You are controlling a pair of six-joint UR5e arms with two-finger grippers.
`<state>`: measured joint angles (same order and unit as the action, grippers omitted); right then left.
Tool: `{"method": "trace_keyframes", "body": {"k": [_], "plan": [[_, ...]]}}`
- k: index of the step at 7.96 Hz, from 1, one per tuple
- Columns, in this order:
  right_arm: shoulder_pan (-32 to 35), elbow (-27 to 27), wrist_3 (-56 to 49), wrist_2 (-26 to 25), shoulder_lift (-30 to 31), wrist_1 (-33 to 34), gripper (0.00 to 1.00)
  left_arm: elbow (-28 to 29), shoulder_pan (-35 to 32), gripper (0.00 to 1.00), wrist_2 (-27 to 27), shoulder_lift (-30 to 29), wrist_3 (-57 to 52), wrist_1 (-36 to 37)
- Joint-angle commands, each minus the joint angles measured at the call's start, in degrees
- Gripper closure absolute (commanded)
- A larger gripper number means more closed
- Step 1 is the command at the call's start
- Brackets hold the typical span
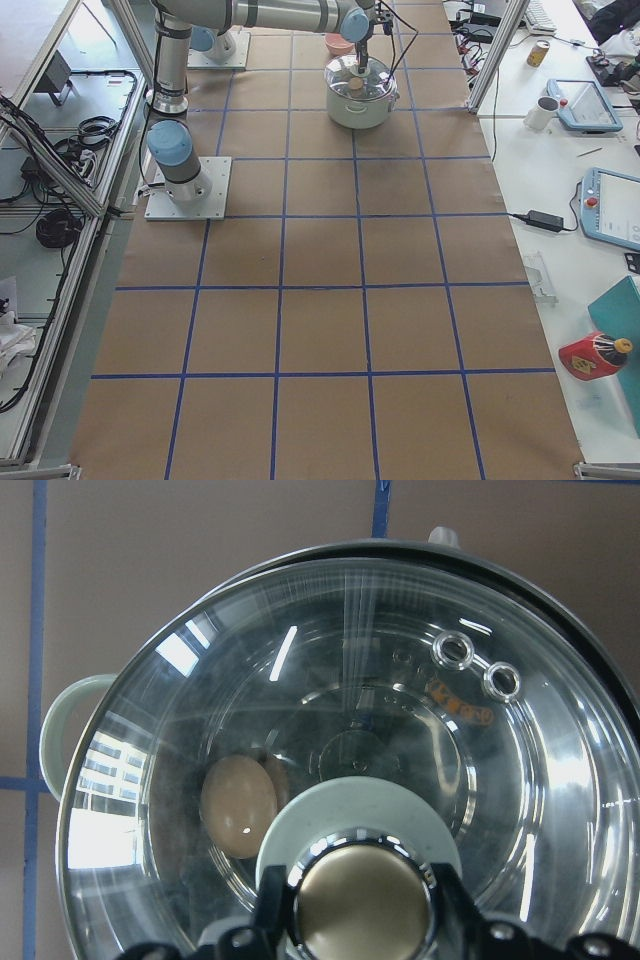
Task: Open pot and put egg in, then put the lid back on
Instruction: 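Lower the lid onto the pot and adjust it with the right gripper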
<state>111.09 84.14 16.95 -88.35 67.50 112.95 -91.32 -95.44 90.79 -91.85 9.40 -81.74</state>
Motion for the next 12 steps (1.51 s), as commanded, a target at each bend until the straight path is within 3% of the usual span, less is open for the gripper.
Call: {"method": "trace_keyframes", "body": {"k": [1,12], "plan": [[-0.3,0.0,-0.7,-0.2,0.3,1.7,1.0,0.0,0.0,0.0,0.0,0.0,0.1,0.0],[-0.3,1.0,-2.6,-0.9,0.2,1.9,1.0,0.0,0.0,0.0,0.0,0.0,0.1,0.0]]}}
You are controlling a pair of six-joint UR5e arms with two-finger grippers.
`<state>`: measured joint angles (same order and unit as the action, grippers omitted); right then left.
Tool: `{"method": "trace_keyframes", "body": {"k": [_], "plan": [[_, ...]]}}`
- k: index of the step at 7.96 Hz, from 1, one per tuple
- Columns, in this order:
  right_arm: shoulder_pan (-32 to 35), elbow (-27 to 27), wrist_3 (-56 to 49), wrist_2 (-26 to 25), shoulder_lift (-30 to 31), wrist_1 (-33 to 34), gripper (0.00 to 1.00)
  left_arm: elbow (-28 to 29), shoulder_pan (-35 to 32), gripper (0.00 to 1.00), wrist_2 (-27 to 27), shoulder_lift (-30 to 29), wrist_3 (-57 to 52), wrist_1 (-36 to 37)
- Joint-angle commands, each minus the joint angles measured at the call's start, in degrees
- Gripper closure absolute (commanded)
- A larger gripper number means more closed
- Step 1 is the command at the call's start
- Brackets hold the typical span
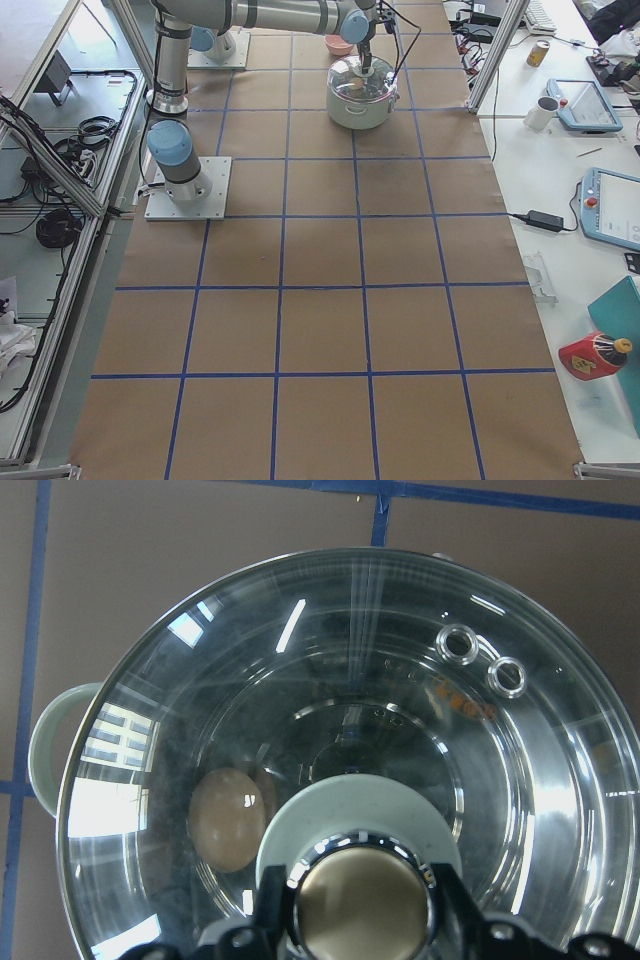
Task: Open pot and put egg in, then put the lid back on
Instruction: 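Lower the lid onto the pot and adjust it with the right gripper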
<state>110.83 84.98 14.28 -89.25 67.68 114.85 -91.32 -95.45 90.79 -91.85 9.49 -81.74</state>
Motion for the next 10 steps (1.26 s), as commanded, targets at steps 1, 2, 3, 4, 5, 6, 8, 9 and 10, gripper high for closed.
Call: {"method": "trace_keyframes", "body": {"k": [1,2,3,4,5,6,8,9,10], "plan": [[0.0,0.2,0.0,0.0,0.0,-0.1,0.96,0.0,0.0,0.0,0.0,0.0,0.0,0.0],[0.0,0.3,0.0,0.0,0.0,0.0,0.56,0.0,0.0,0.0,0.0,0.1,0.0,0.0],[0.0,0.3,0.0,-0.1,0.1,-0.1,0.3,0.0,0.0,0.0,0.0,0.1,-0.1,0.0],[0.0,0.3,0.0,-0.1,0.1,-0.2,0.0,0.0,0.0,0.0,0.0,0.1,0.0,0.0],[-0.1,0.2,0.0,-0.2,0.5,-0.2,0.0,0.0,0.0,0.0,0.0,0.1,0.0,0.0],[-0.2,0.2,-0.1,-0.1,1.8,-0.9,0.0,0.0,0.0,0.0,0.0,0.1,0.0,0.0],[-2.6,0.1,-2.0,-0.1,6.2,-6.4,0.0,0.0,0.0,0.0,0.0,0.1,0.0,0.0],[-6.5,0.1,-7.5,-0.1,9.7,-10.6,0.0,0.0,0.0,0.0,0.0,0.2,0.0,0.0],[-11.1,0.1,-10.8,0.6,13.1,-14.4,0.0,0.0,0.0,0.0,0.0,0.3,0.0,0.1]]}}
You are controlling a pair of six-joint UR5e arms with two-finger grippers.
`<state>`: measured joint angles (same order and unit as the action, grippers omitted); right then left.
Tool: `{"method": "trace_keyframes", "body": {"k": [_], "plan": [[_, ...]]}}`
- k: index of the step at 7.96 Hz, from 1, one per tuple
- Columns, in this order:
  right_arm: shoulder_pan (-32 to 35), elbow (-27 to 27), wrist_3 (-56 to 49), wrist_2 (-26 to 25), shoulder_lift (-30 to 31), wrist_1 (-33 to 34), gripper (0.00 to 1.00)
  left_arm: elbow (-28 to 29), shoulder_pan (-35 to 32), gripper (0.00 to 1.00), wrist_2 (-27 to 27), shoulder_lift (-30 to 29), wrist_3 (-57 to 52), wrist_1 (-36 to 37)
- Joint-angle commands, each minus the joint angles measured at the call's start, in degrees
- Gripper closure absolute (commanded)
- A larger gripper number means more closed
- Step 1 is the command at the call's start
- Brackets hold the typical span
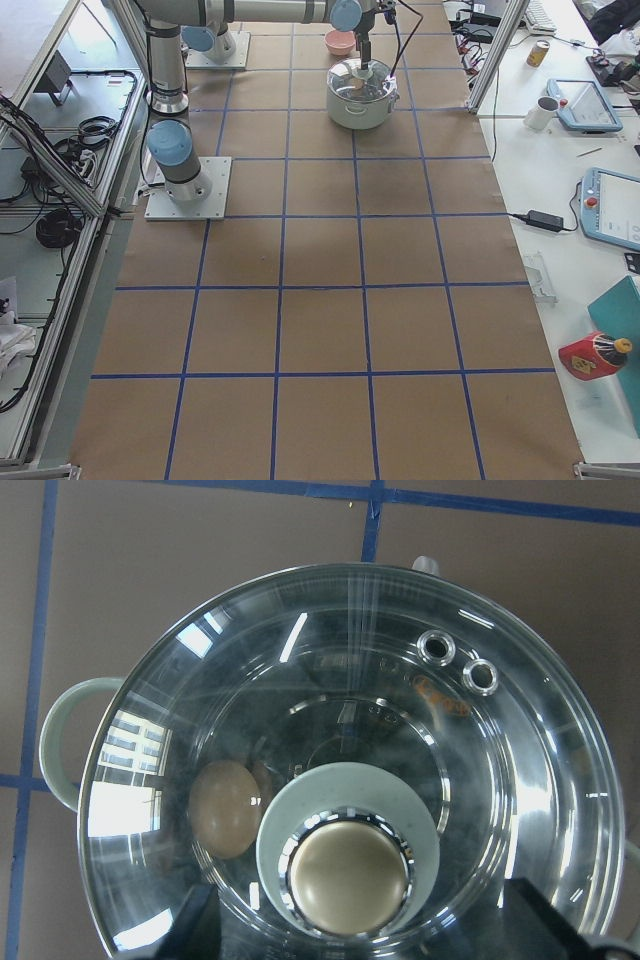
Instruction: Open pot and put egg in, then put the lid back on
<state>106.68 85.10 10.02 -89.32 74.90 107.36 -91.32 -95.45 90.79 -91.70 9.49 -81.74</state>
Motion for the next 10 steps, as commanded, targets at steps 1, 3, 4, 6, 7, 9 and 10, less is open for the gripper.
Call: {"method": "trace_keyframes", "body": {"k": [1,3,4,6,7,9,10], "plan": [[-10.8,-0.1,-8.4,0.8,8.7,-11.3,0.0,0.0,0.0,0.0,0.0,0.1,0.0,0.1],[-13.5,-0.5,-10.5,0.6,12.2,-16.6,0.0,0.0,0.0,0.0,0.0,0.1,0.0,0.1],[-13.7,-0.6,-10.5,0.3,13.0,-17.9,0.0,0.1,0.0,0.0,0.0,0.1,0.0,0.1],[-14.2,-0.7,-10.6,0.6,14.0,-20.7,0.0,0.0,0.0,0.0,0.0,0.1,0.0,0.1],[-14.8,-0.7,-10.9,0.2,14.1,-20.8,0.0,0.1,0.0,0.0,0.0,0.1,0.0,0.1],[-16.2,-0.6,-13.6,0.1,14.3,-21.2,0.0,0.1,0.0,0.0,-0.1,0.1,-0.1,0.1],[-16.9,-0.5,-13.7,0.1,14.3,-21.2,0.0,0.1,0.0,0.0,-0.1,0.1,0.0,0.1]]}}
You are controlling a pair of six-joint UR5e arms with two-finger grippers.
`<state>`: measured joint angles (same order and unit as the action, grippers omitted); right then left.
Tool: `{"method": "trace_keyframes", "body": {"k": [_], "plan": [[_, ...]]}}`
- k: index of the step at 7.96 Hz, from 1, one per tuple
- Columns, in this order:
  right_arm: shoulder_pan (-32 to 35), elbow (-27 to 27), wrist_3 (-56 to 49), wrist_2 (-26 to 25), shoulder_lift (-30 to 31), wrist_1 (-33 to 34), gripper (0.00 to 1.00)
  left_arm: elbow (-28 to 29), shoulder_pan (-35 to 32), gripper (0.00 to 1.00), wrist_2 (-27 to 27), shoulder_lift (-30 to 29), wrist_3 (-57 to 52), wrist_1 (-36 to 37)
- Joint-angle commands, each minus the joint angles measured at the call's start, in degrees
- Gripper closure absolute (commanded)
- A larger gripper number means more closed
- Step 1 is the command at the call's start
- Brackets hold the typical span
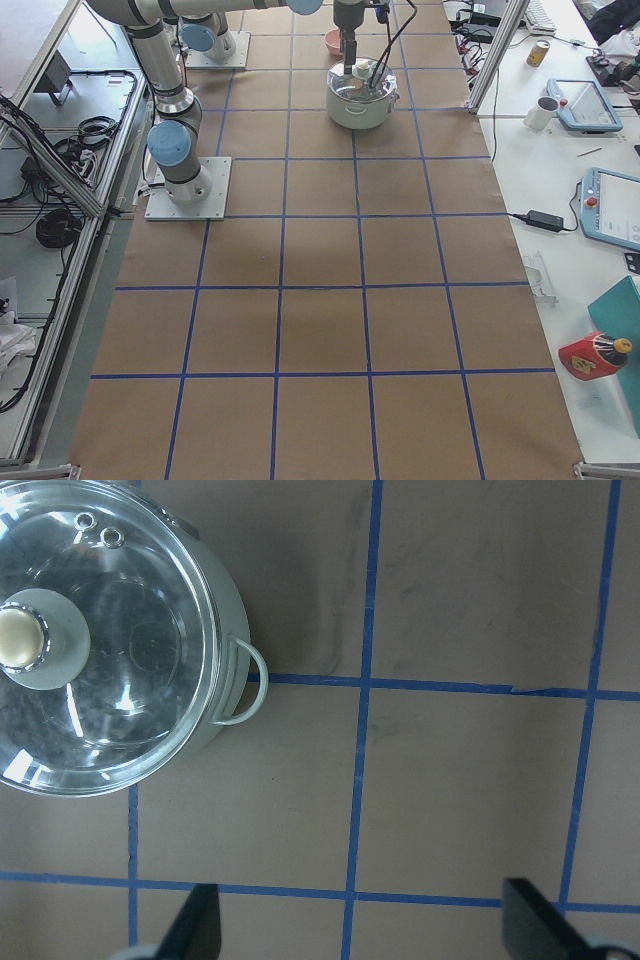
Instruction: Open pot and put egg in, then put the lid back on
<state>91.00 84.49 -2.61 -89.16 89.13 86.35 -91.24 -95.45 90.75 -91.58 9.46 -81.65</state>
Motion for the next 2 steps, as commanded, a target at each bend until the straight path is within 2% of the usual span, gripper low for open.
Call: {"method": "trace_keyframes", "body": {"k": [1,2], "plan": [[-1.7,0.1,-1.2,0.3,0.1,-0.2,0.0,-0.1,0.0,0.0,-0.1,0.0,0.0,0.0],[-1.9,0.2,-1.2,0.7,0.1,-0.2,0.0,-0.1,0.0,0.0,-0.1,0.0,0.0,0.0]]}}
